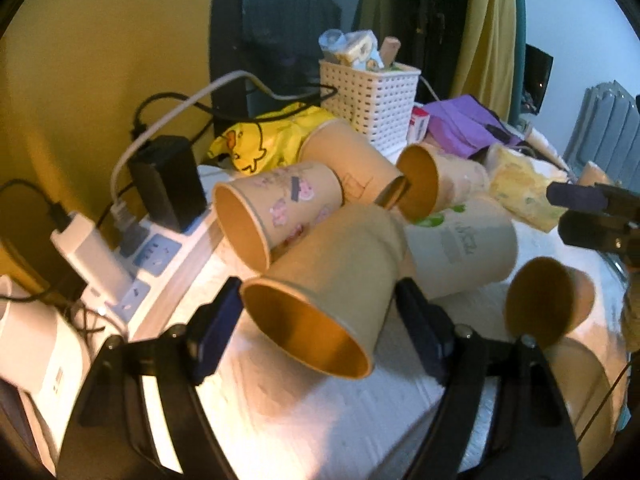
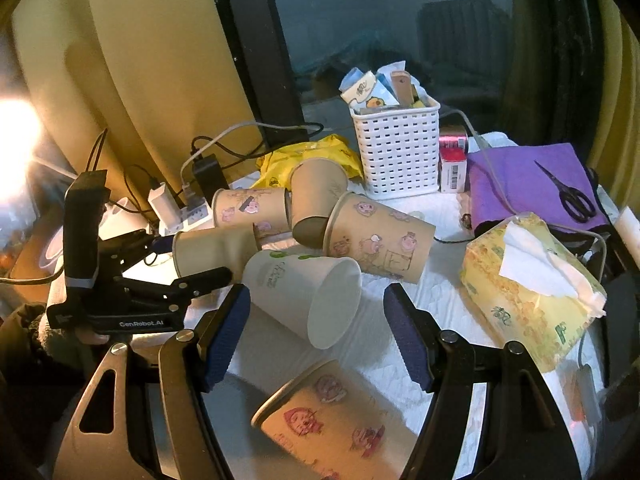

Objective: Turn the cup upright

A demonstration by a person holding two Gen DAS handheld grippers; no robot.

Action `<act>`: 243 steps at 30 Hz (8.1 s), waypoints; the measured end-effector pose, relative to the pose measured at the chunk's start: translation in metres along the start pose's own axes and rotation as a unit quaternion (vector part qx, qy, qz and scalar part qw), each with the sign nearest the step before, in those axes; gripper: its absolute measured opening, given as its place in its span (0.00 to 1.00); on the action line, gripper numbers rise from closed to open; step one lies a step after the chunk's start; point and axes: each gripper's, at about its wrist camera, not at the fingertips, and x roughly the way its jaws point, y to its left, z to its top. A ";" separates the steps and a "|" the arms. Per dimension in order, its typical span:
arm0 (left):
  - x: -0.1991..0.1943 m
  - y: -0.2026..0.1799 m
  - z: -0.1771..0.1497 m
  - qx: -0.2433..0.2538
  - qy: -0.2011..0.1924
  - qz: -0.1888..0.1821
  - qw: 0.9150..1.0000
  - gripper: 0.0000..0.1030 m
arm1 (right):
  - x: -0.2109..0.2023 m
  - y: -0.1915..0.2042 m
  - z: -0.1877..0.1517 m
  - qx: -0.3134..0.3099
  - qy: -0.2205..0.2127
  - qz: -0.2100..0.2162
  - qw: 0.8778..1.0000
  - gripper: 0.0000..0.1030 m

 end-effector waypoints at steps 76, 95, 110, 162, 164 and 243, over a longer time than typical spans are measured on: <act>-0.182 -0.140 -0.206 -0.058 0.046 -0.017 0.997 0.90 | -0.133 0.062 -0.183 -0.091 0.107 0.025 0.990 0.70; -0.214 -0.097 -0.228 -0.163 0.002 0.026 0.986 0.90 | -0.109 0.154 -0.158 -0.318 0.137 0.093 0.933 0.70; -0.215 -0.071 -0.236 -0.200 -0.014 0.009 0.980 0.90 | -0.060 0.192 -0.161 -0.409 0.241 0.098 0.875 0.70; -0.237 -0.129 -0.207 -0.167 -0.041 0.010 0.985 0.90 | -0.116 0.116 -0.141 -0.164 0.077 0.075 0.981 0.67; -0.240 -0.133 -0.207 -0.164 -0.043 0.011 0.985 0.90 | -0.123 0.115 -0.144 -0.162 0.073 0.073 0.981 0.67; -0.418 -0.235 -0.206 -0.073 -0.262 0.096 0.958 0.90 | -0.339 0.157 -0.172 -0.162 -0.103 0.023 0.981 0.68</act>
